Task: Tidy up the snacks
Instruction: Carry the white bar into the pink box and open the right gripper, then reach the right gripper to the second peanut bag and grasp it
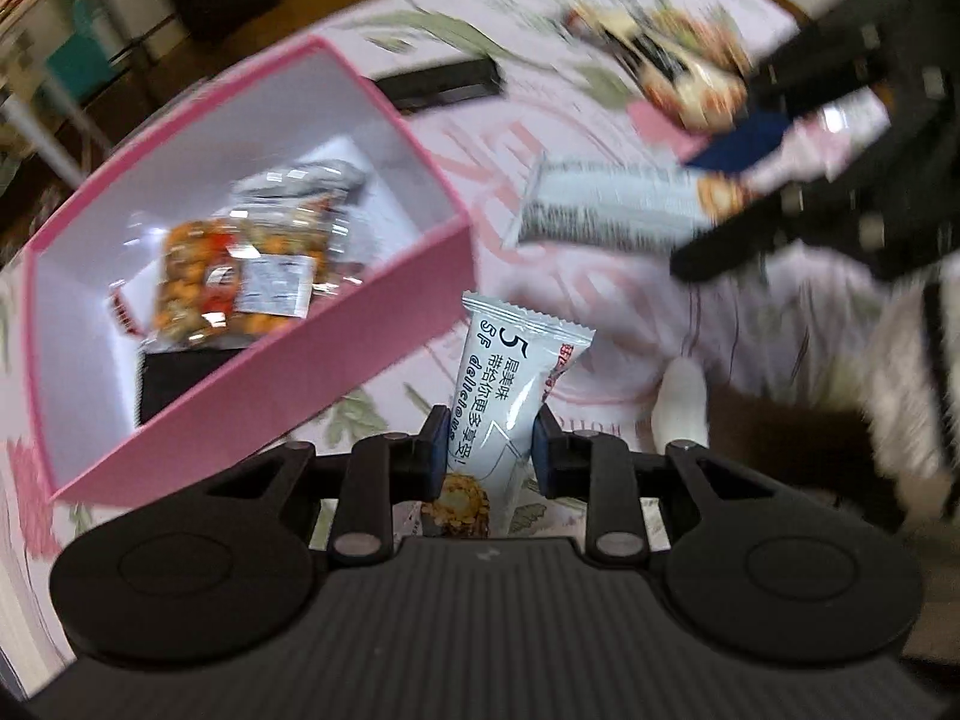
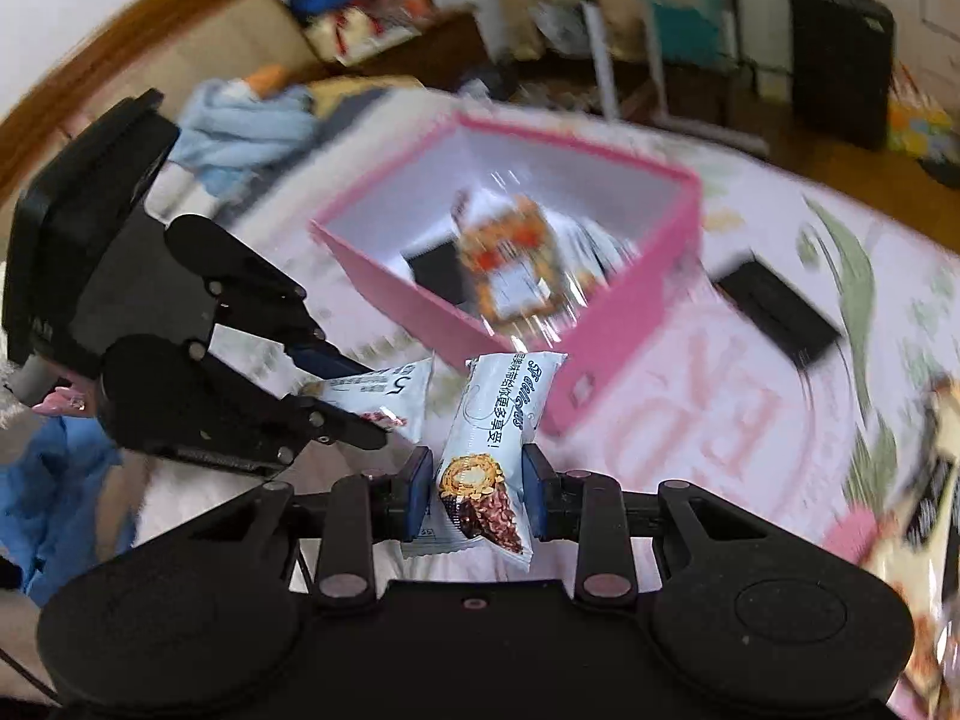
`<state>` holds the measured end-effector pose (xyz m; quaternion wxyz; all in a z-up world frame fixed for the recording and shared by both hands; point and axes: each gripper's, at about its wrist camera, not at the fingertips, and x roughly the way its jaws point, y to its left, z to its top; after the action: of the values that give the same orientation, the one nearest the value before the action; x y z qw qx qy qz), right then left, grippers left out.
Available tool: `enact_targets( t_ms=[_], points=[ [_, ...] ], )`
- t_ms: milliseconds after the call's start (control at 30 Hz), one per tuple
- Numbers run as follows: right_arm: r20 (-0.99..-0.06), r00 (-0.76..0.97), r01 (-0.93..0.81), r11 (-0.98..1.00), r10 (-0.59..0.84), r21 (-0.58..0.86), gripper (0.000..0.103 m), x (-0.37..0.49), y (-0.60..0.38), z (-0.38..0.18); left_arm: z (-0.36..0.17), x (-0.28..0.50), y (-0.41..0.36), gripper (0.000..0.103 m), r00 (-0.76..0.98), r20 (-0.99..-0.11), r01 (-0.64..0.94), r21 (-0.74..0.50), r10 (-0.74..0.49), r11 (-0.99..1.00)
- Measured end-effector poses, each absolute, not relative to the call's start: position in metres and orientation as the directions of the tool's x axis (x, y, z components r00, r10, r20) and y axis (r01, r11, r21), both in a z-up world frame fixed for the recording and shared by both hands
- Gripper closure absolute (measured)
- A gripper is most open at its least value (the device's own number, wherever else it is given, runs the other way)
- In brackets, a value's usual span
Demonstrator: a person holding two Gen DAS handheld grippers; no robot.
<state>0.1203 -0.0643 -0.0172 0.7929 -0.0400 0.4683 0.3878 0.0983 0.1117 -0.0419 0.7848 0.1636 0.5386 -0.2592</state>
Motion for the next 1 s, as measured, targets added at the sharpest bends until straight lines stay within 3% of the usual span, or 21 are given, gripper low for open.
enact_targets(
  t_ms=[267,533,700,767,833,867,1000],
  points=[
    [-0.694,0.342,-0.741,0.636,0.633,0.215,0.067,0.152,-0.011,-0.004,-0.004,0.134,0.168,0.076,0.403,-0.896,0.310,-0.056,-0.185,0.949],
    [-0.733,0.354,-0.733,0.659,0.581,0.169,0.067,0.199,0.045,-0.042,-0.037,0.195,0.216,0.076,0.455,-0.879,-0.022,-0.170,-0.142,0.985],
    [-0.730,0.380,-0.696,0.695,0.568,0.178,0.067,0.213,0.063,-0.064,-0.056,0.215,0.226,0.075,0.474,-0.876,-0.137,-0.175,-0.090,0.975],
    [-0.724,0.401,-0.668,0.720,0.562,0.188,0.064,0.218,0.064,-0.070,-0.063,0.218,0.227,0.073,0.469,-0.879,-0.186,-0.193,-0.085,0.963],
    [-0.726,0.393,-0.644,0.732,0.565,0.221,0.047,0.220,0.059,-0.071,-0.066,0.220,0.223,0.065,0.461,-0.887,-0.218,-0.148,-0.032,0.965],
    [-0.723,0.395,-0.633,0.738,0.567,0.234,0.046,0.219,0.054,-0.069,-0.066,0.219,0.220,0.061,0.460,-0.888,-0.219,-0.118,-0.004,0.969],
    [-0.689,0.416,-0.629,0.735,0.593,0.253,0.045,0.202,0.024,-0.052,-0.056,0.204,0.206,0.060,0.479,-0.878,-0.161,-0.087,0.001,0.983]
  ],
)
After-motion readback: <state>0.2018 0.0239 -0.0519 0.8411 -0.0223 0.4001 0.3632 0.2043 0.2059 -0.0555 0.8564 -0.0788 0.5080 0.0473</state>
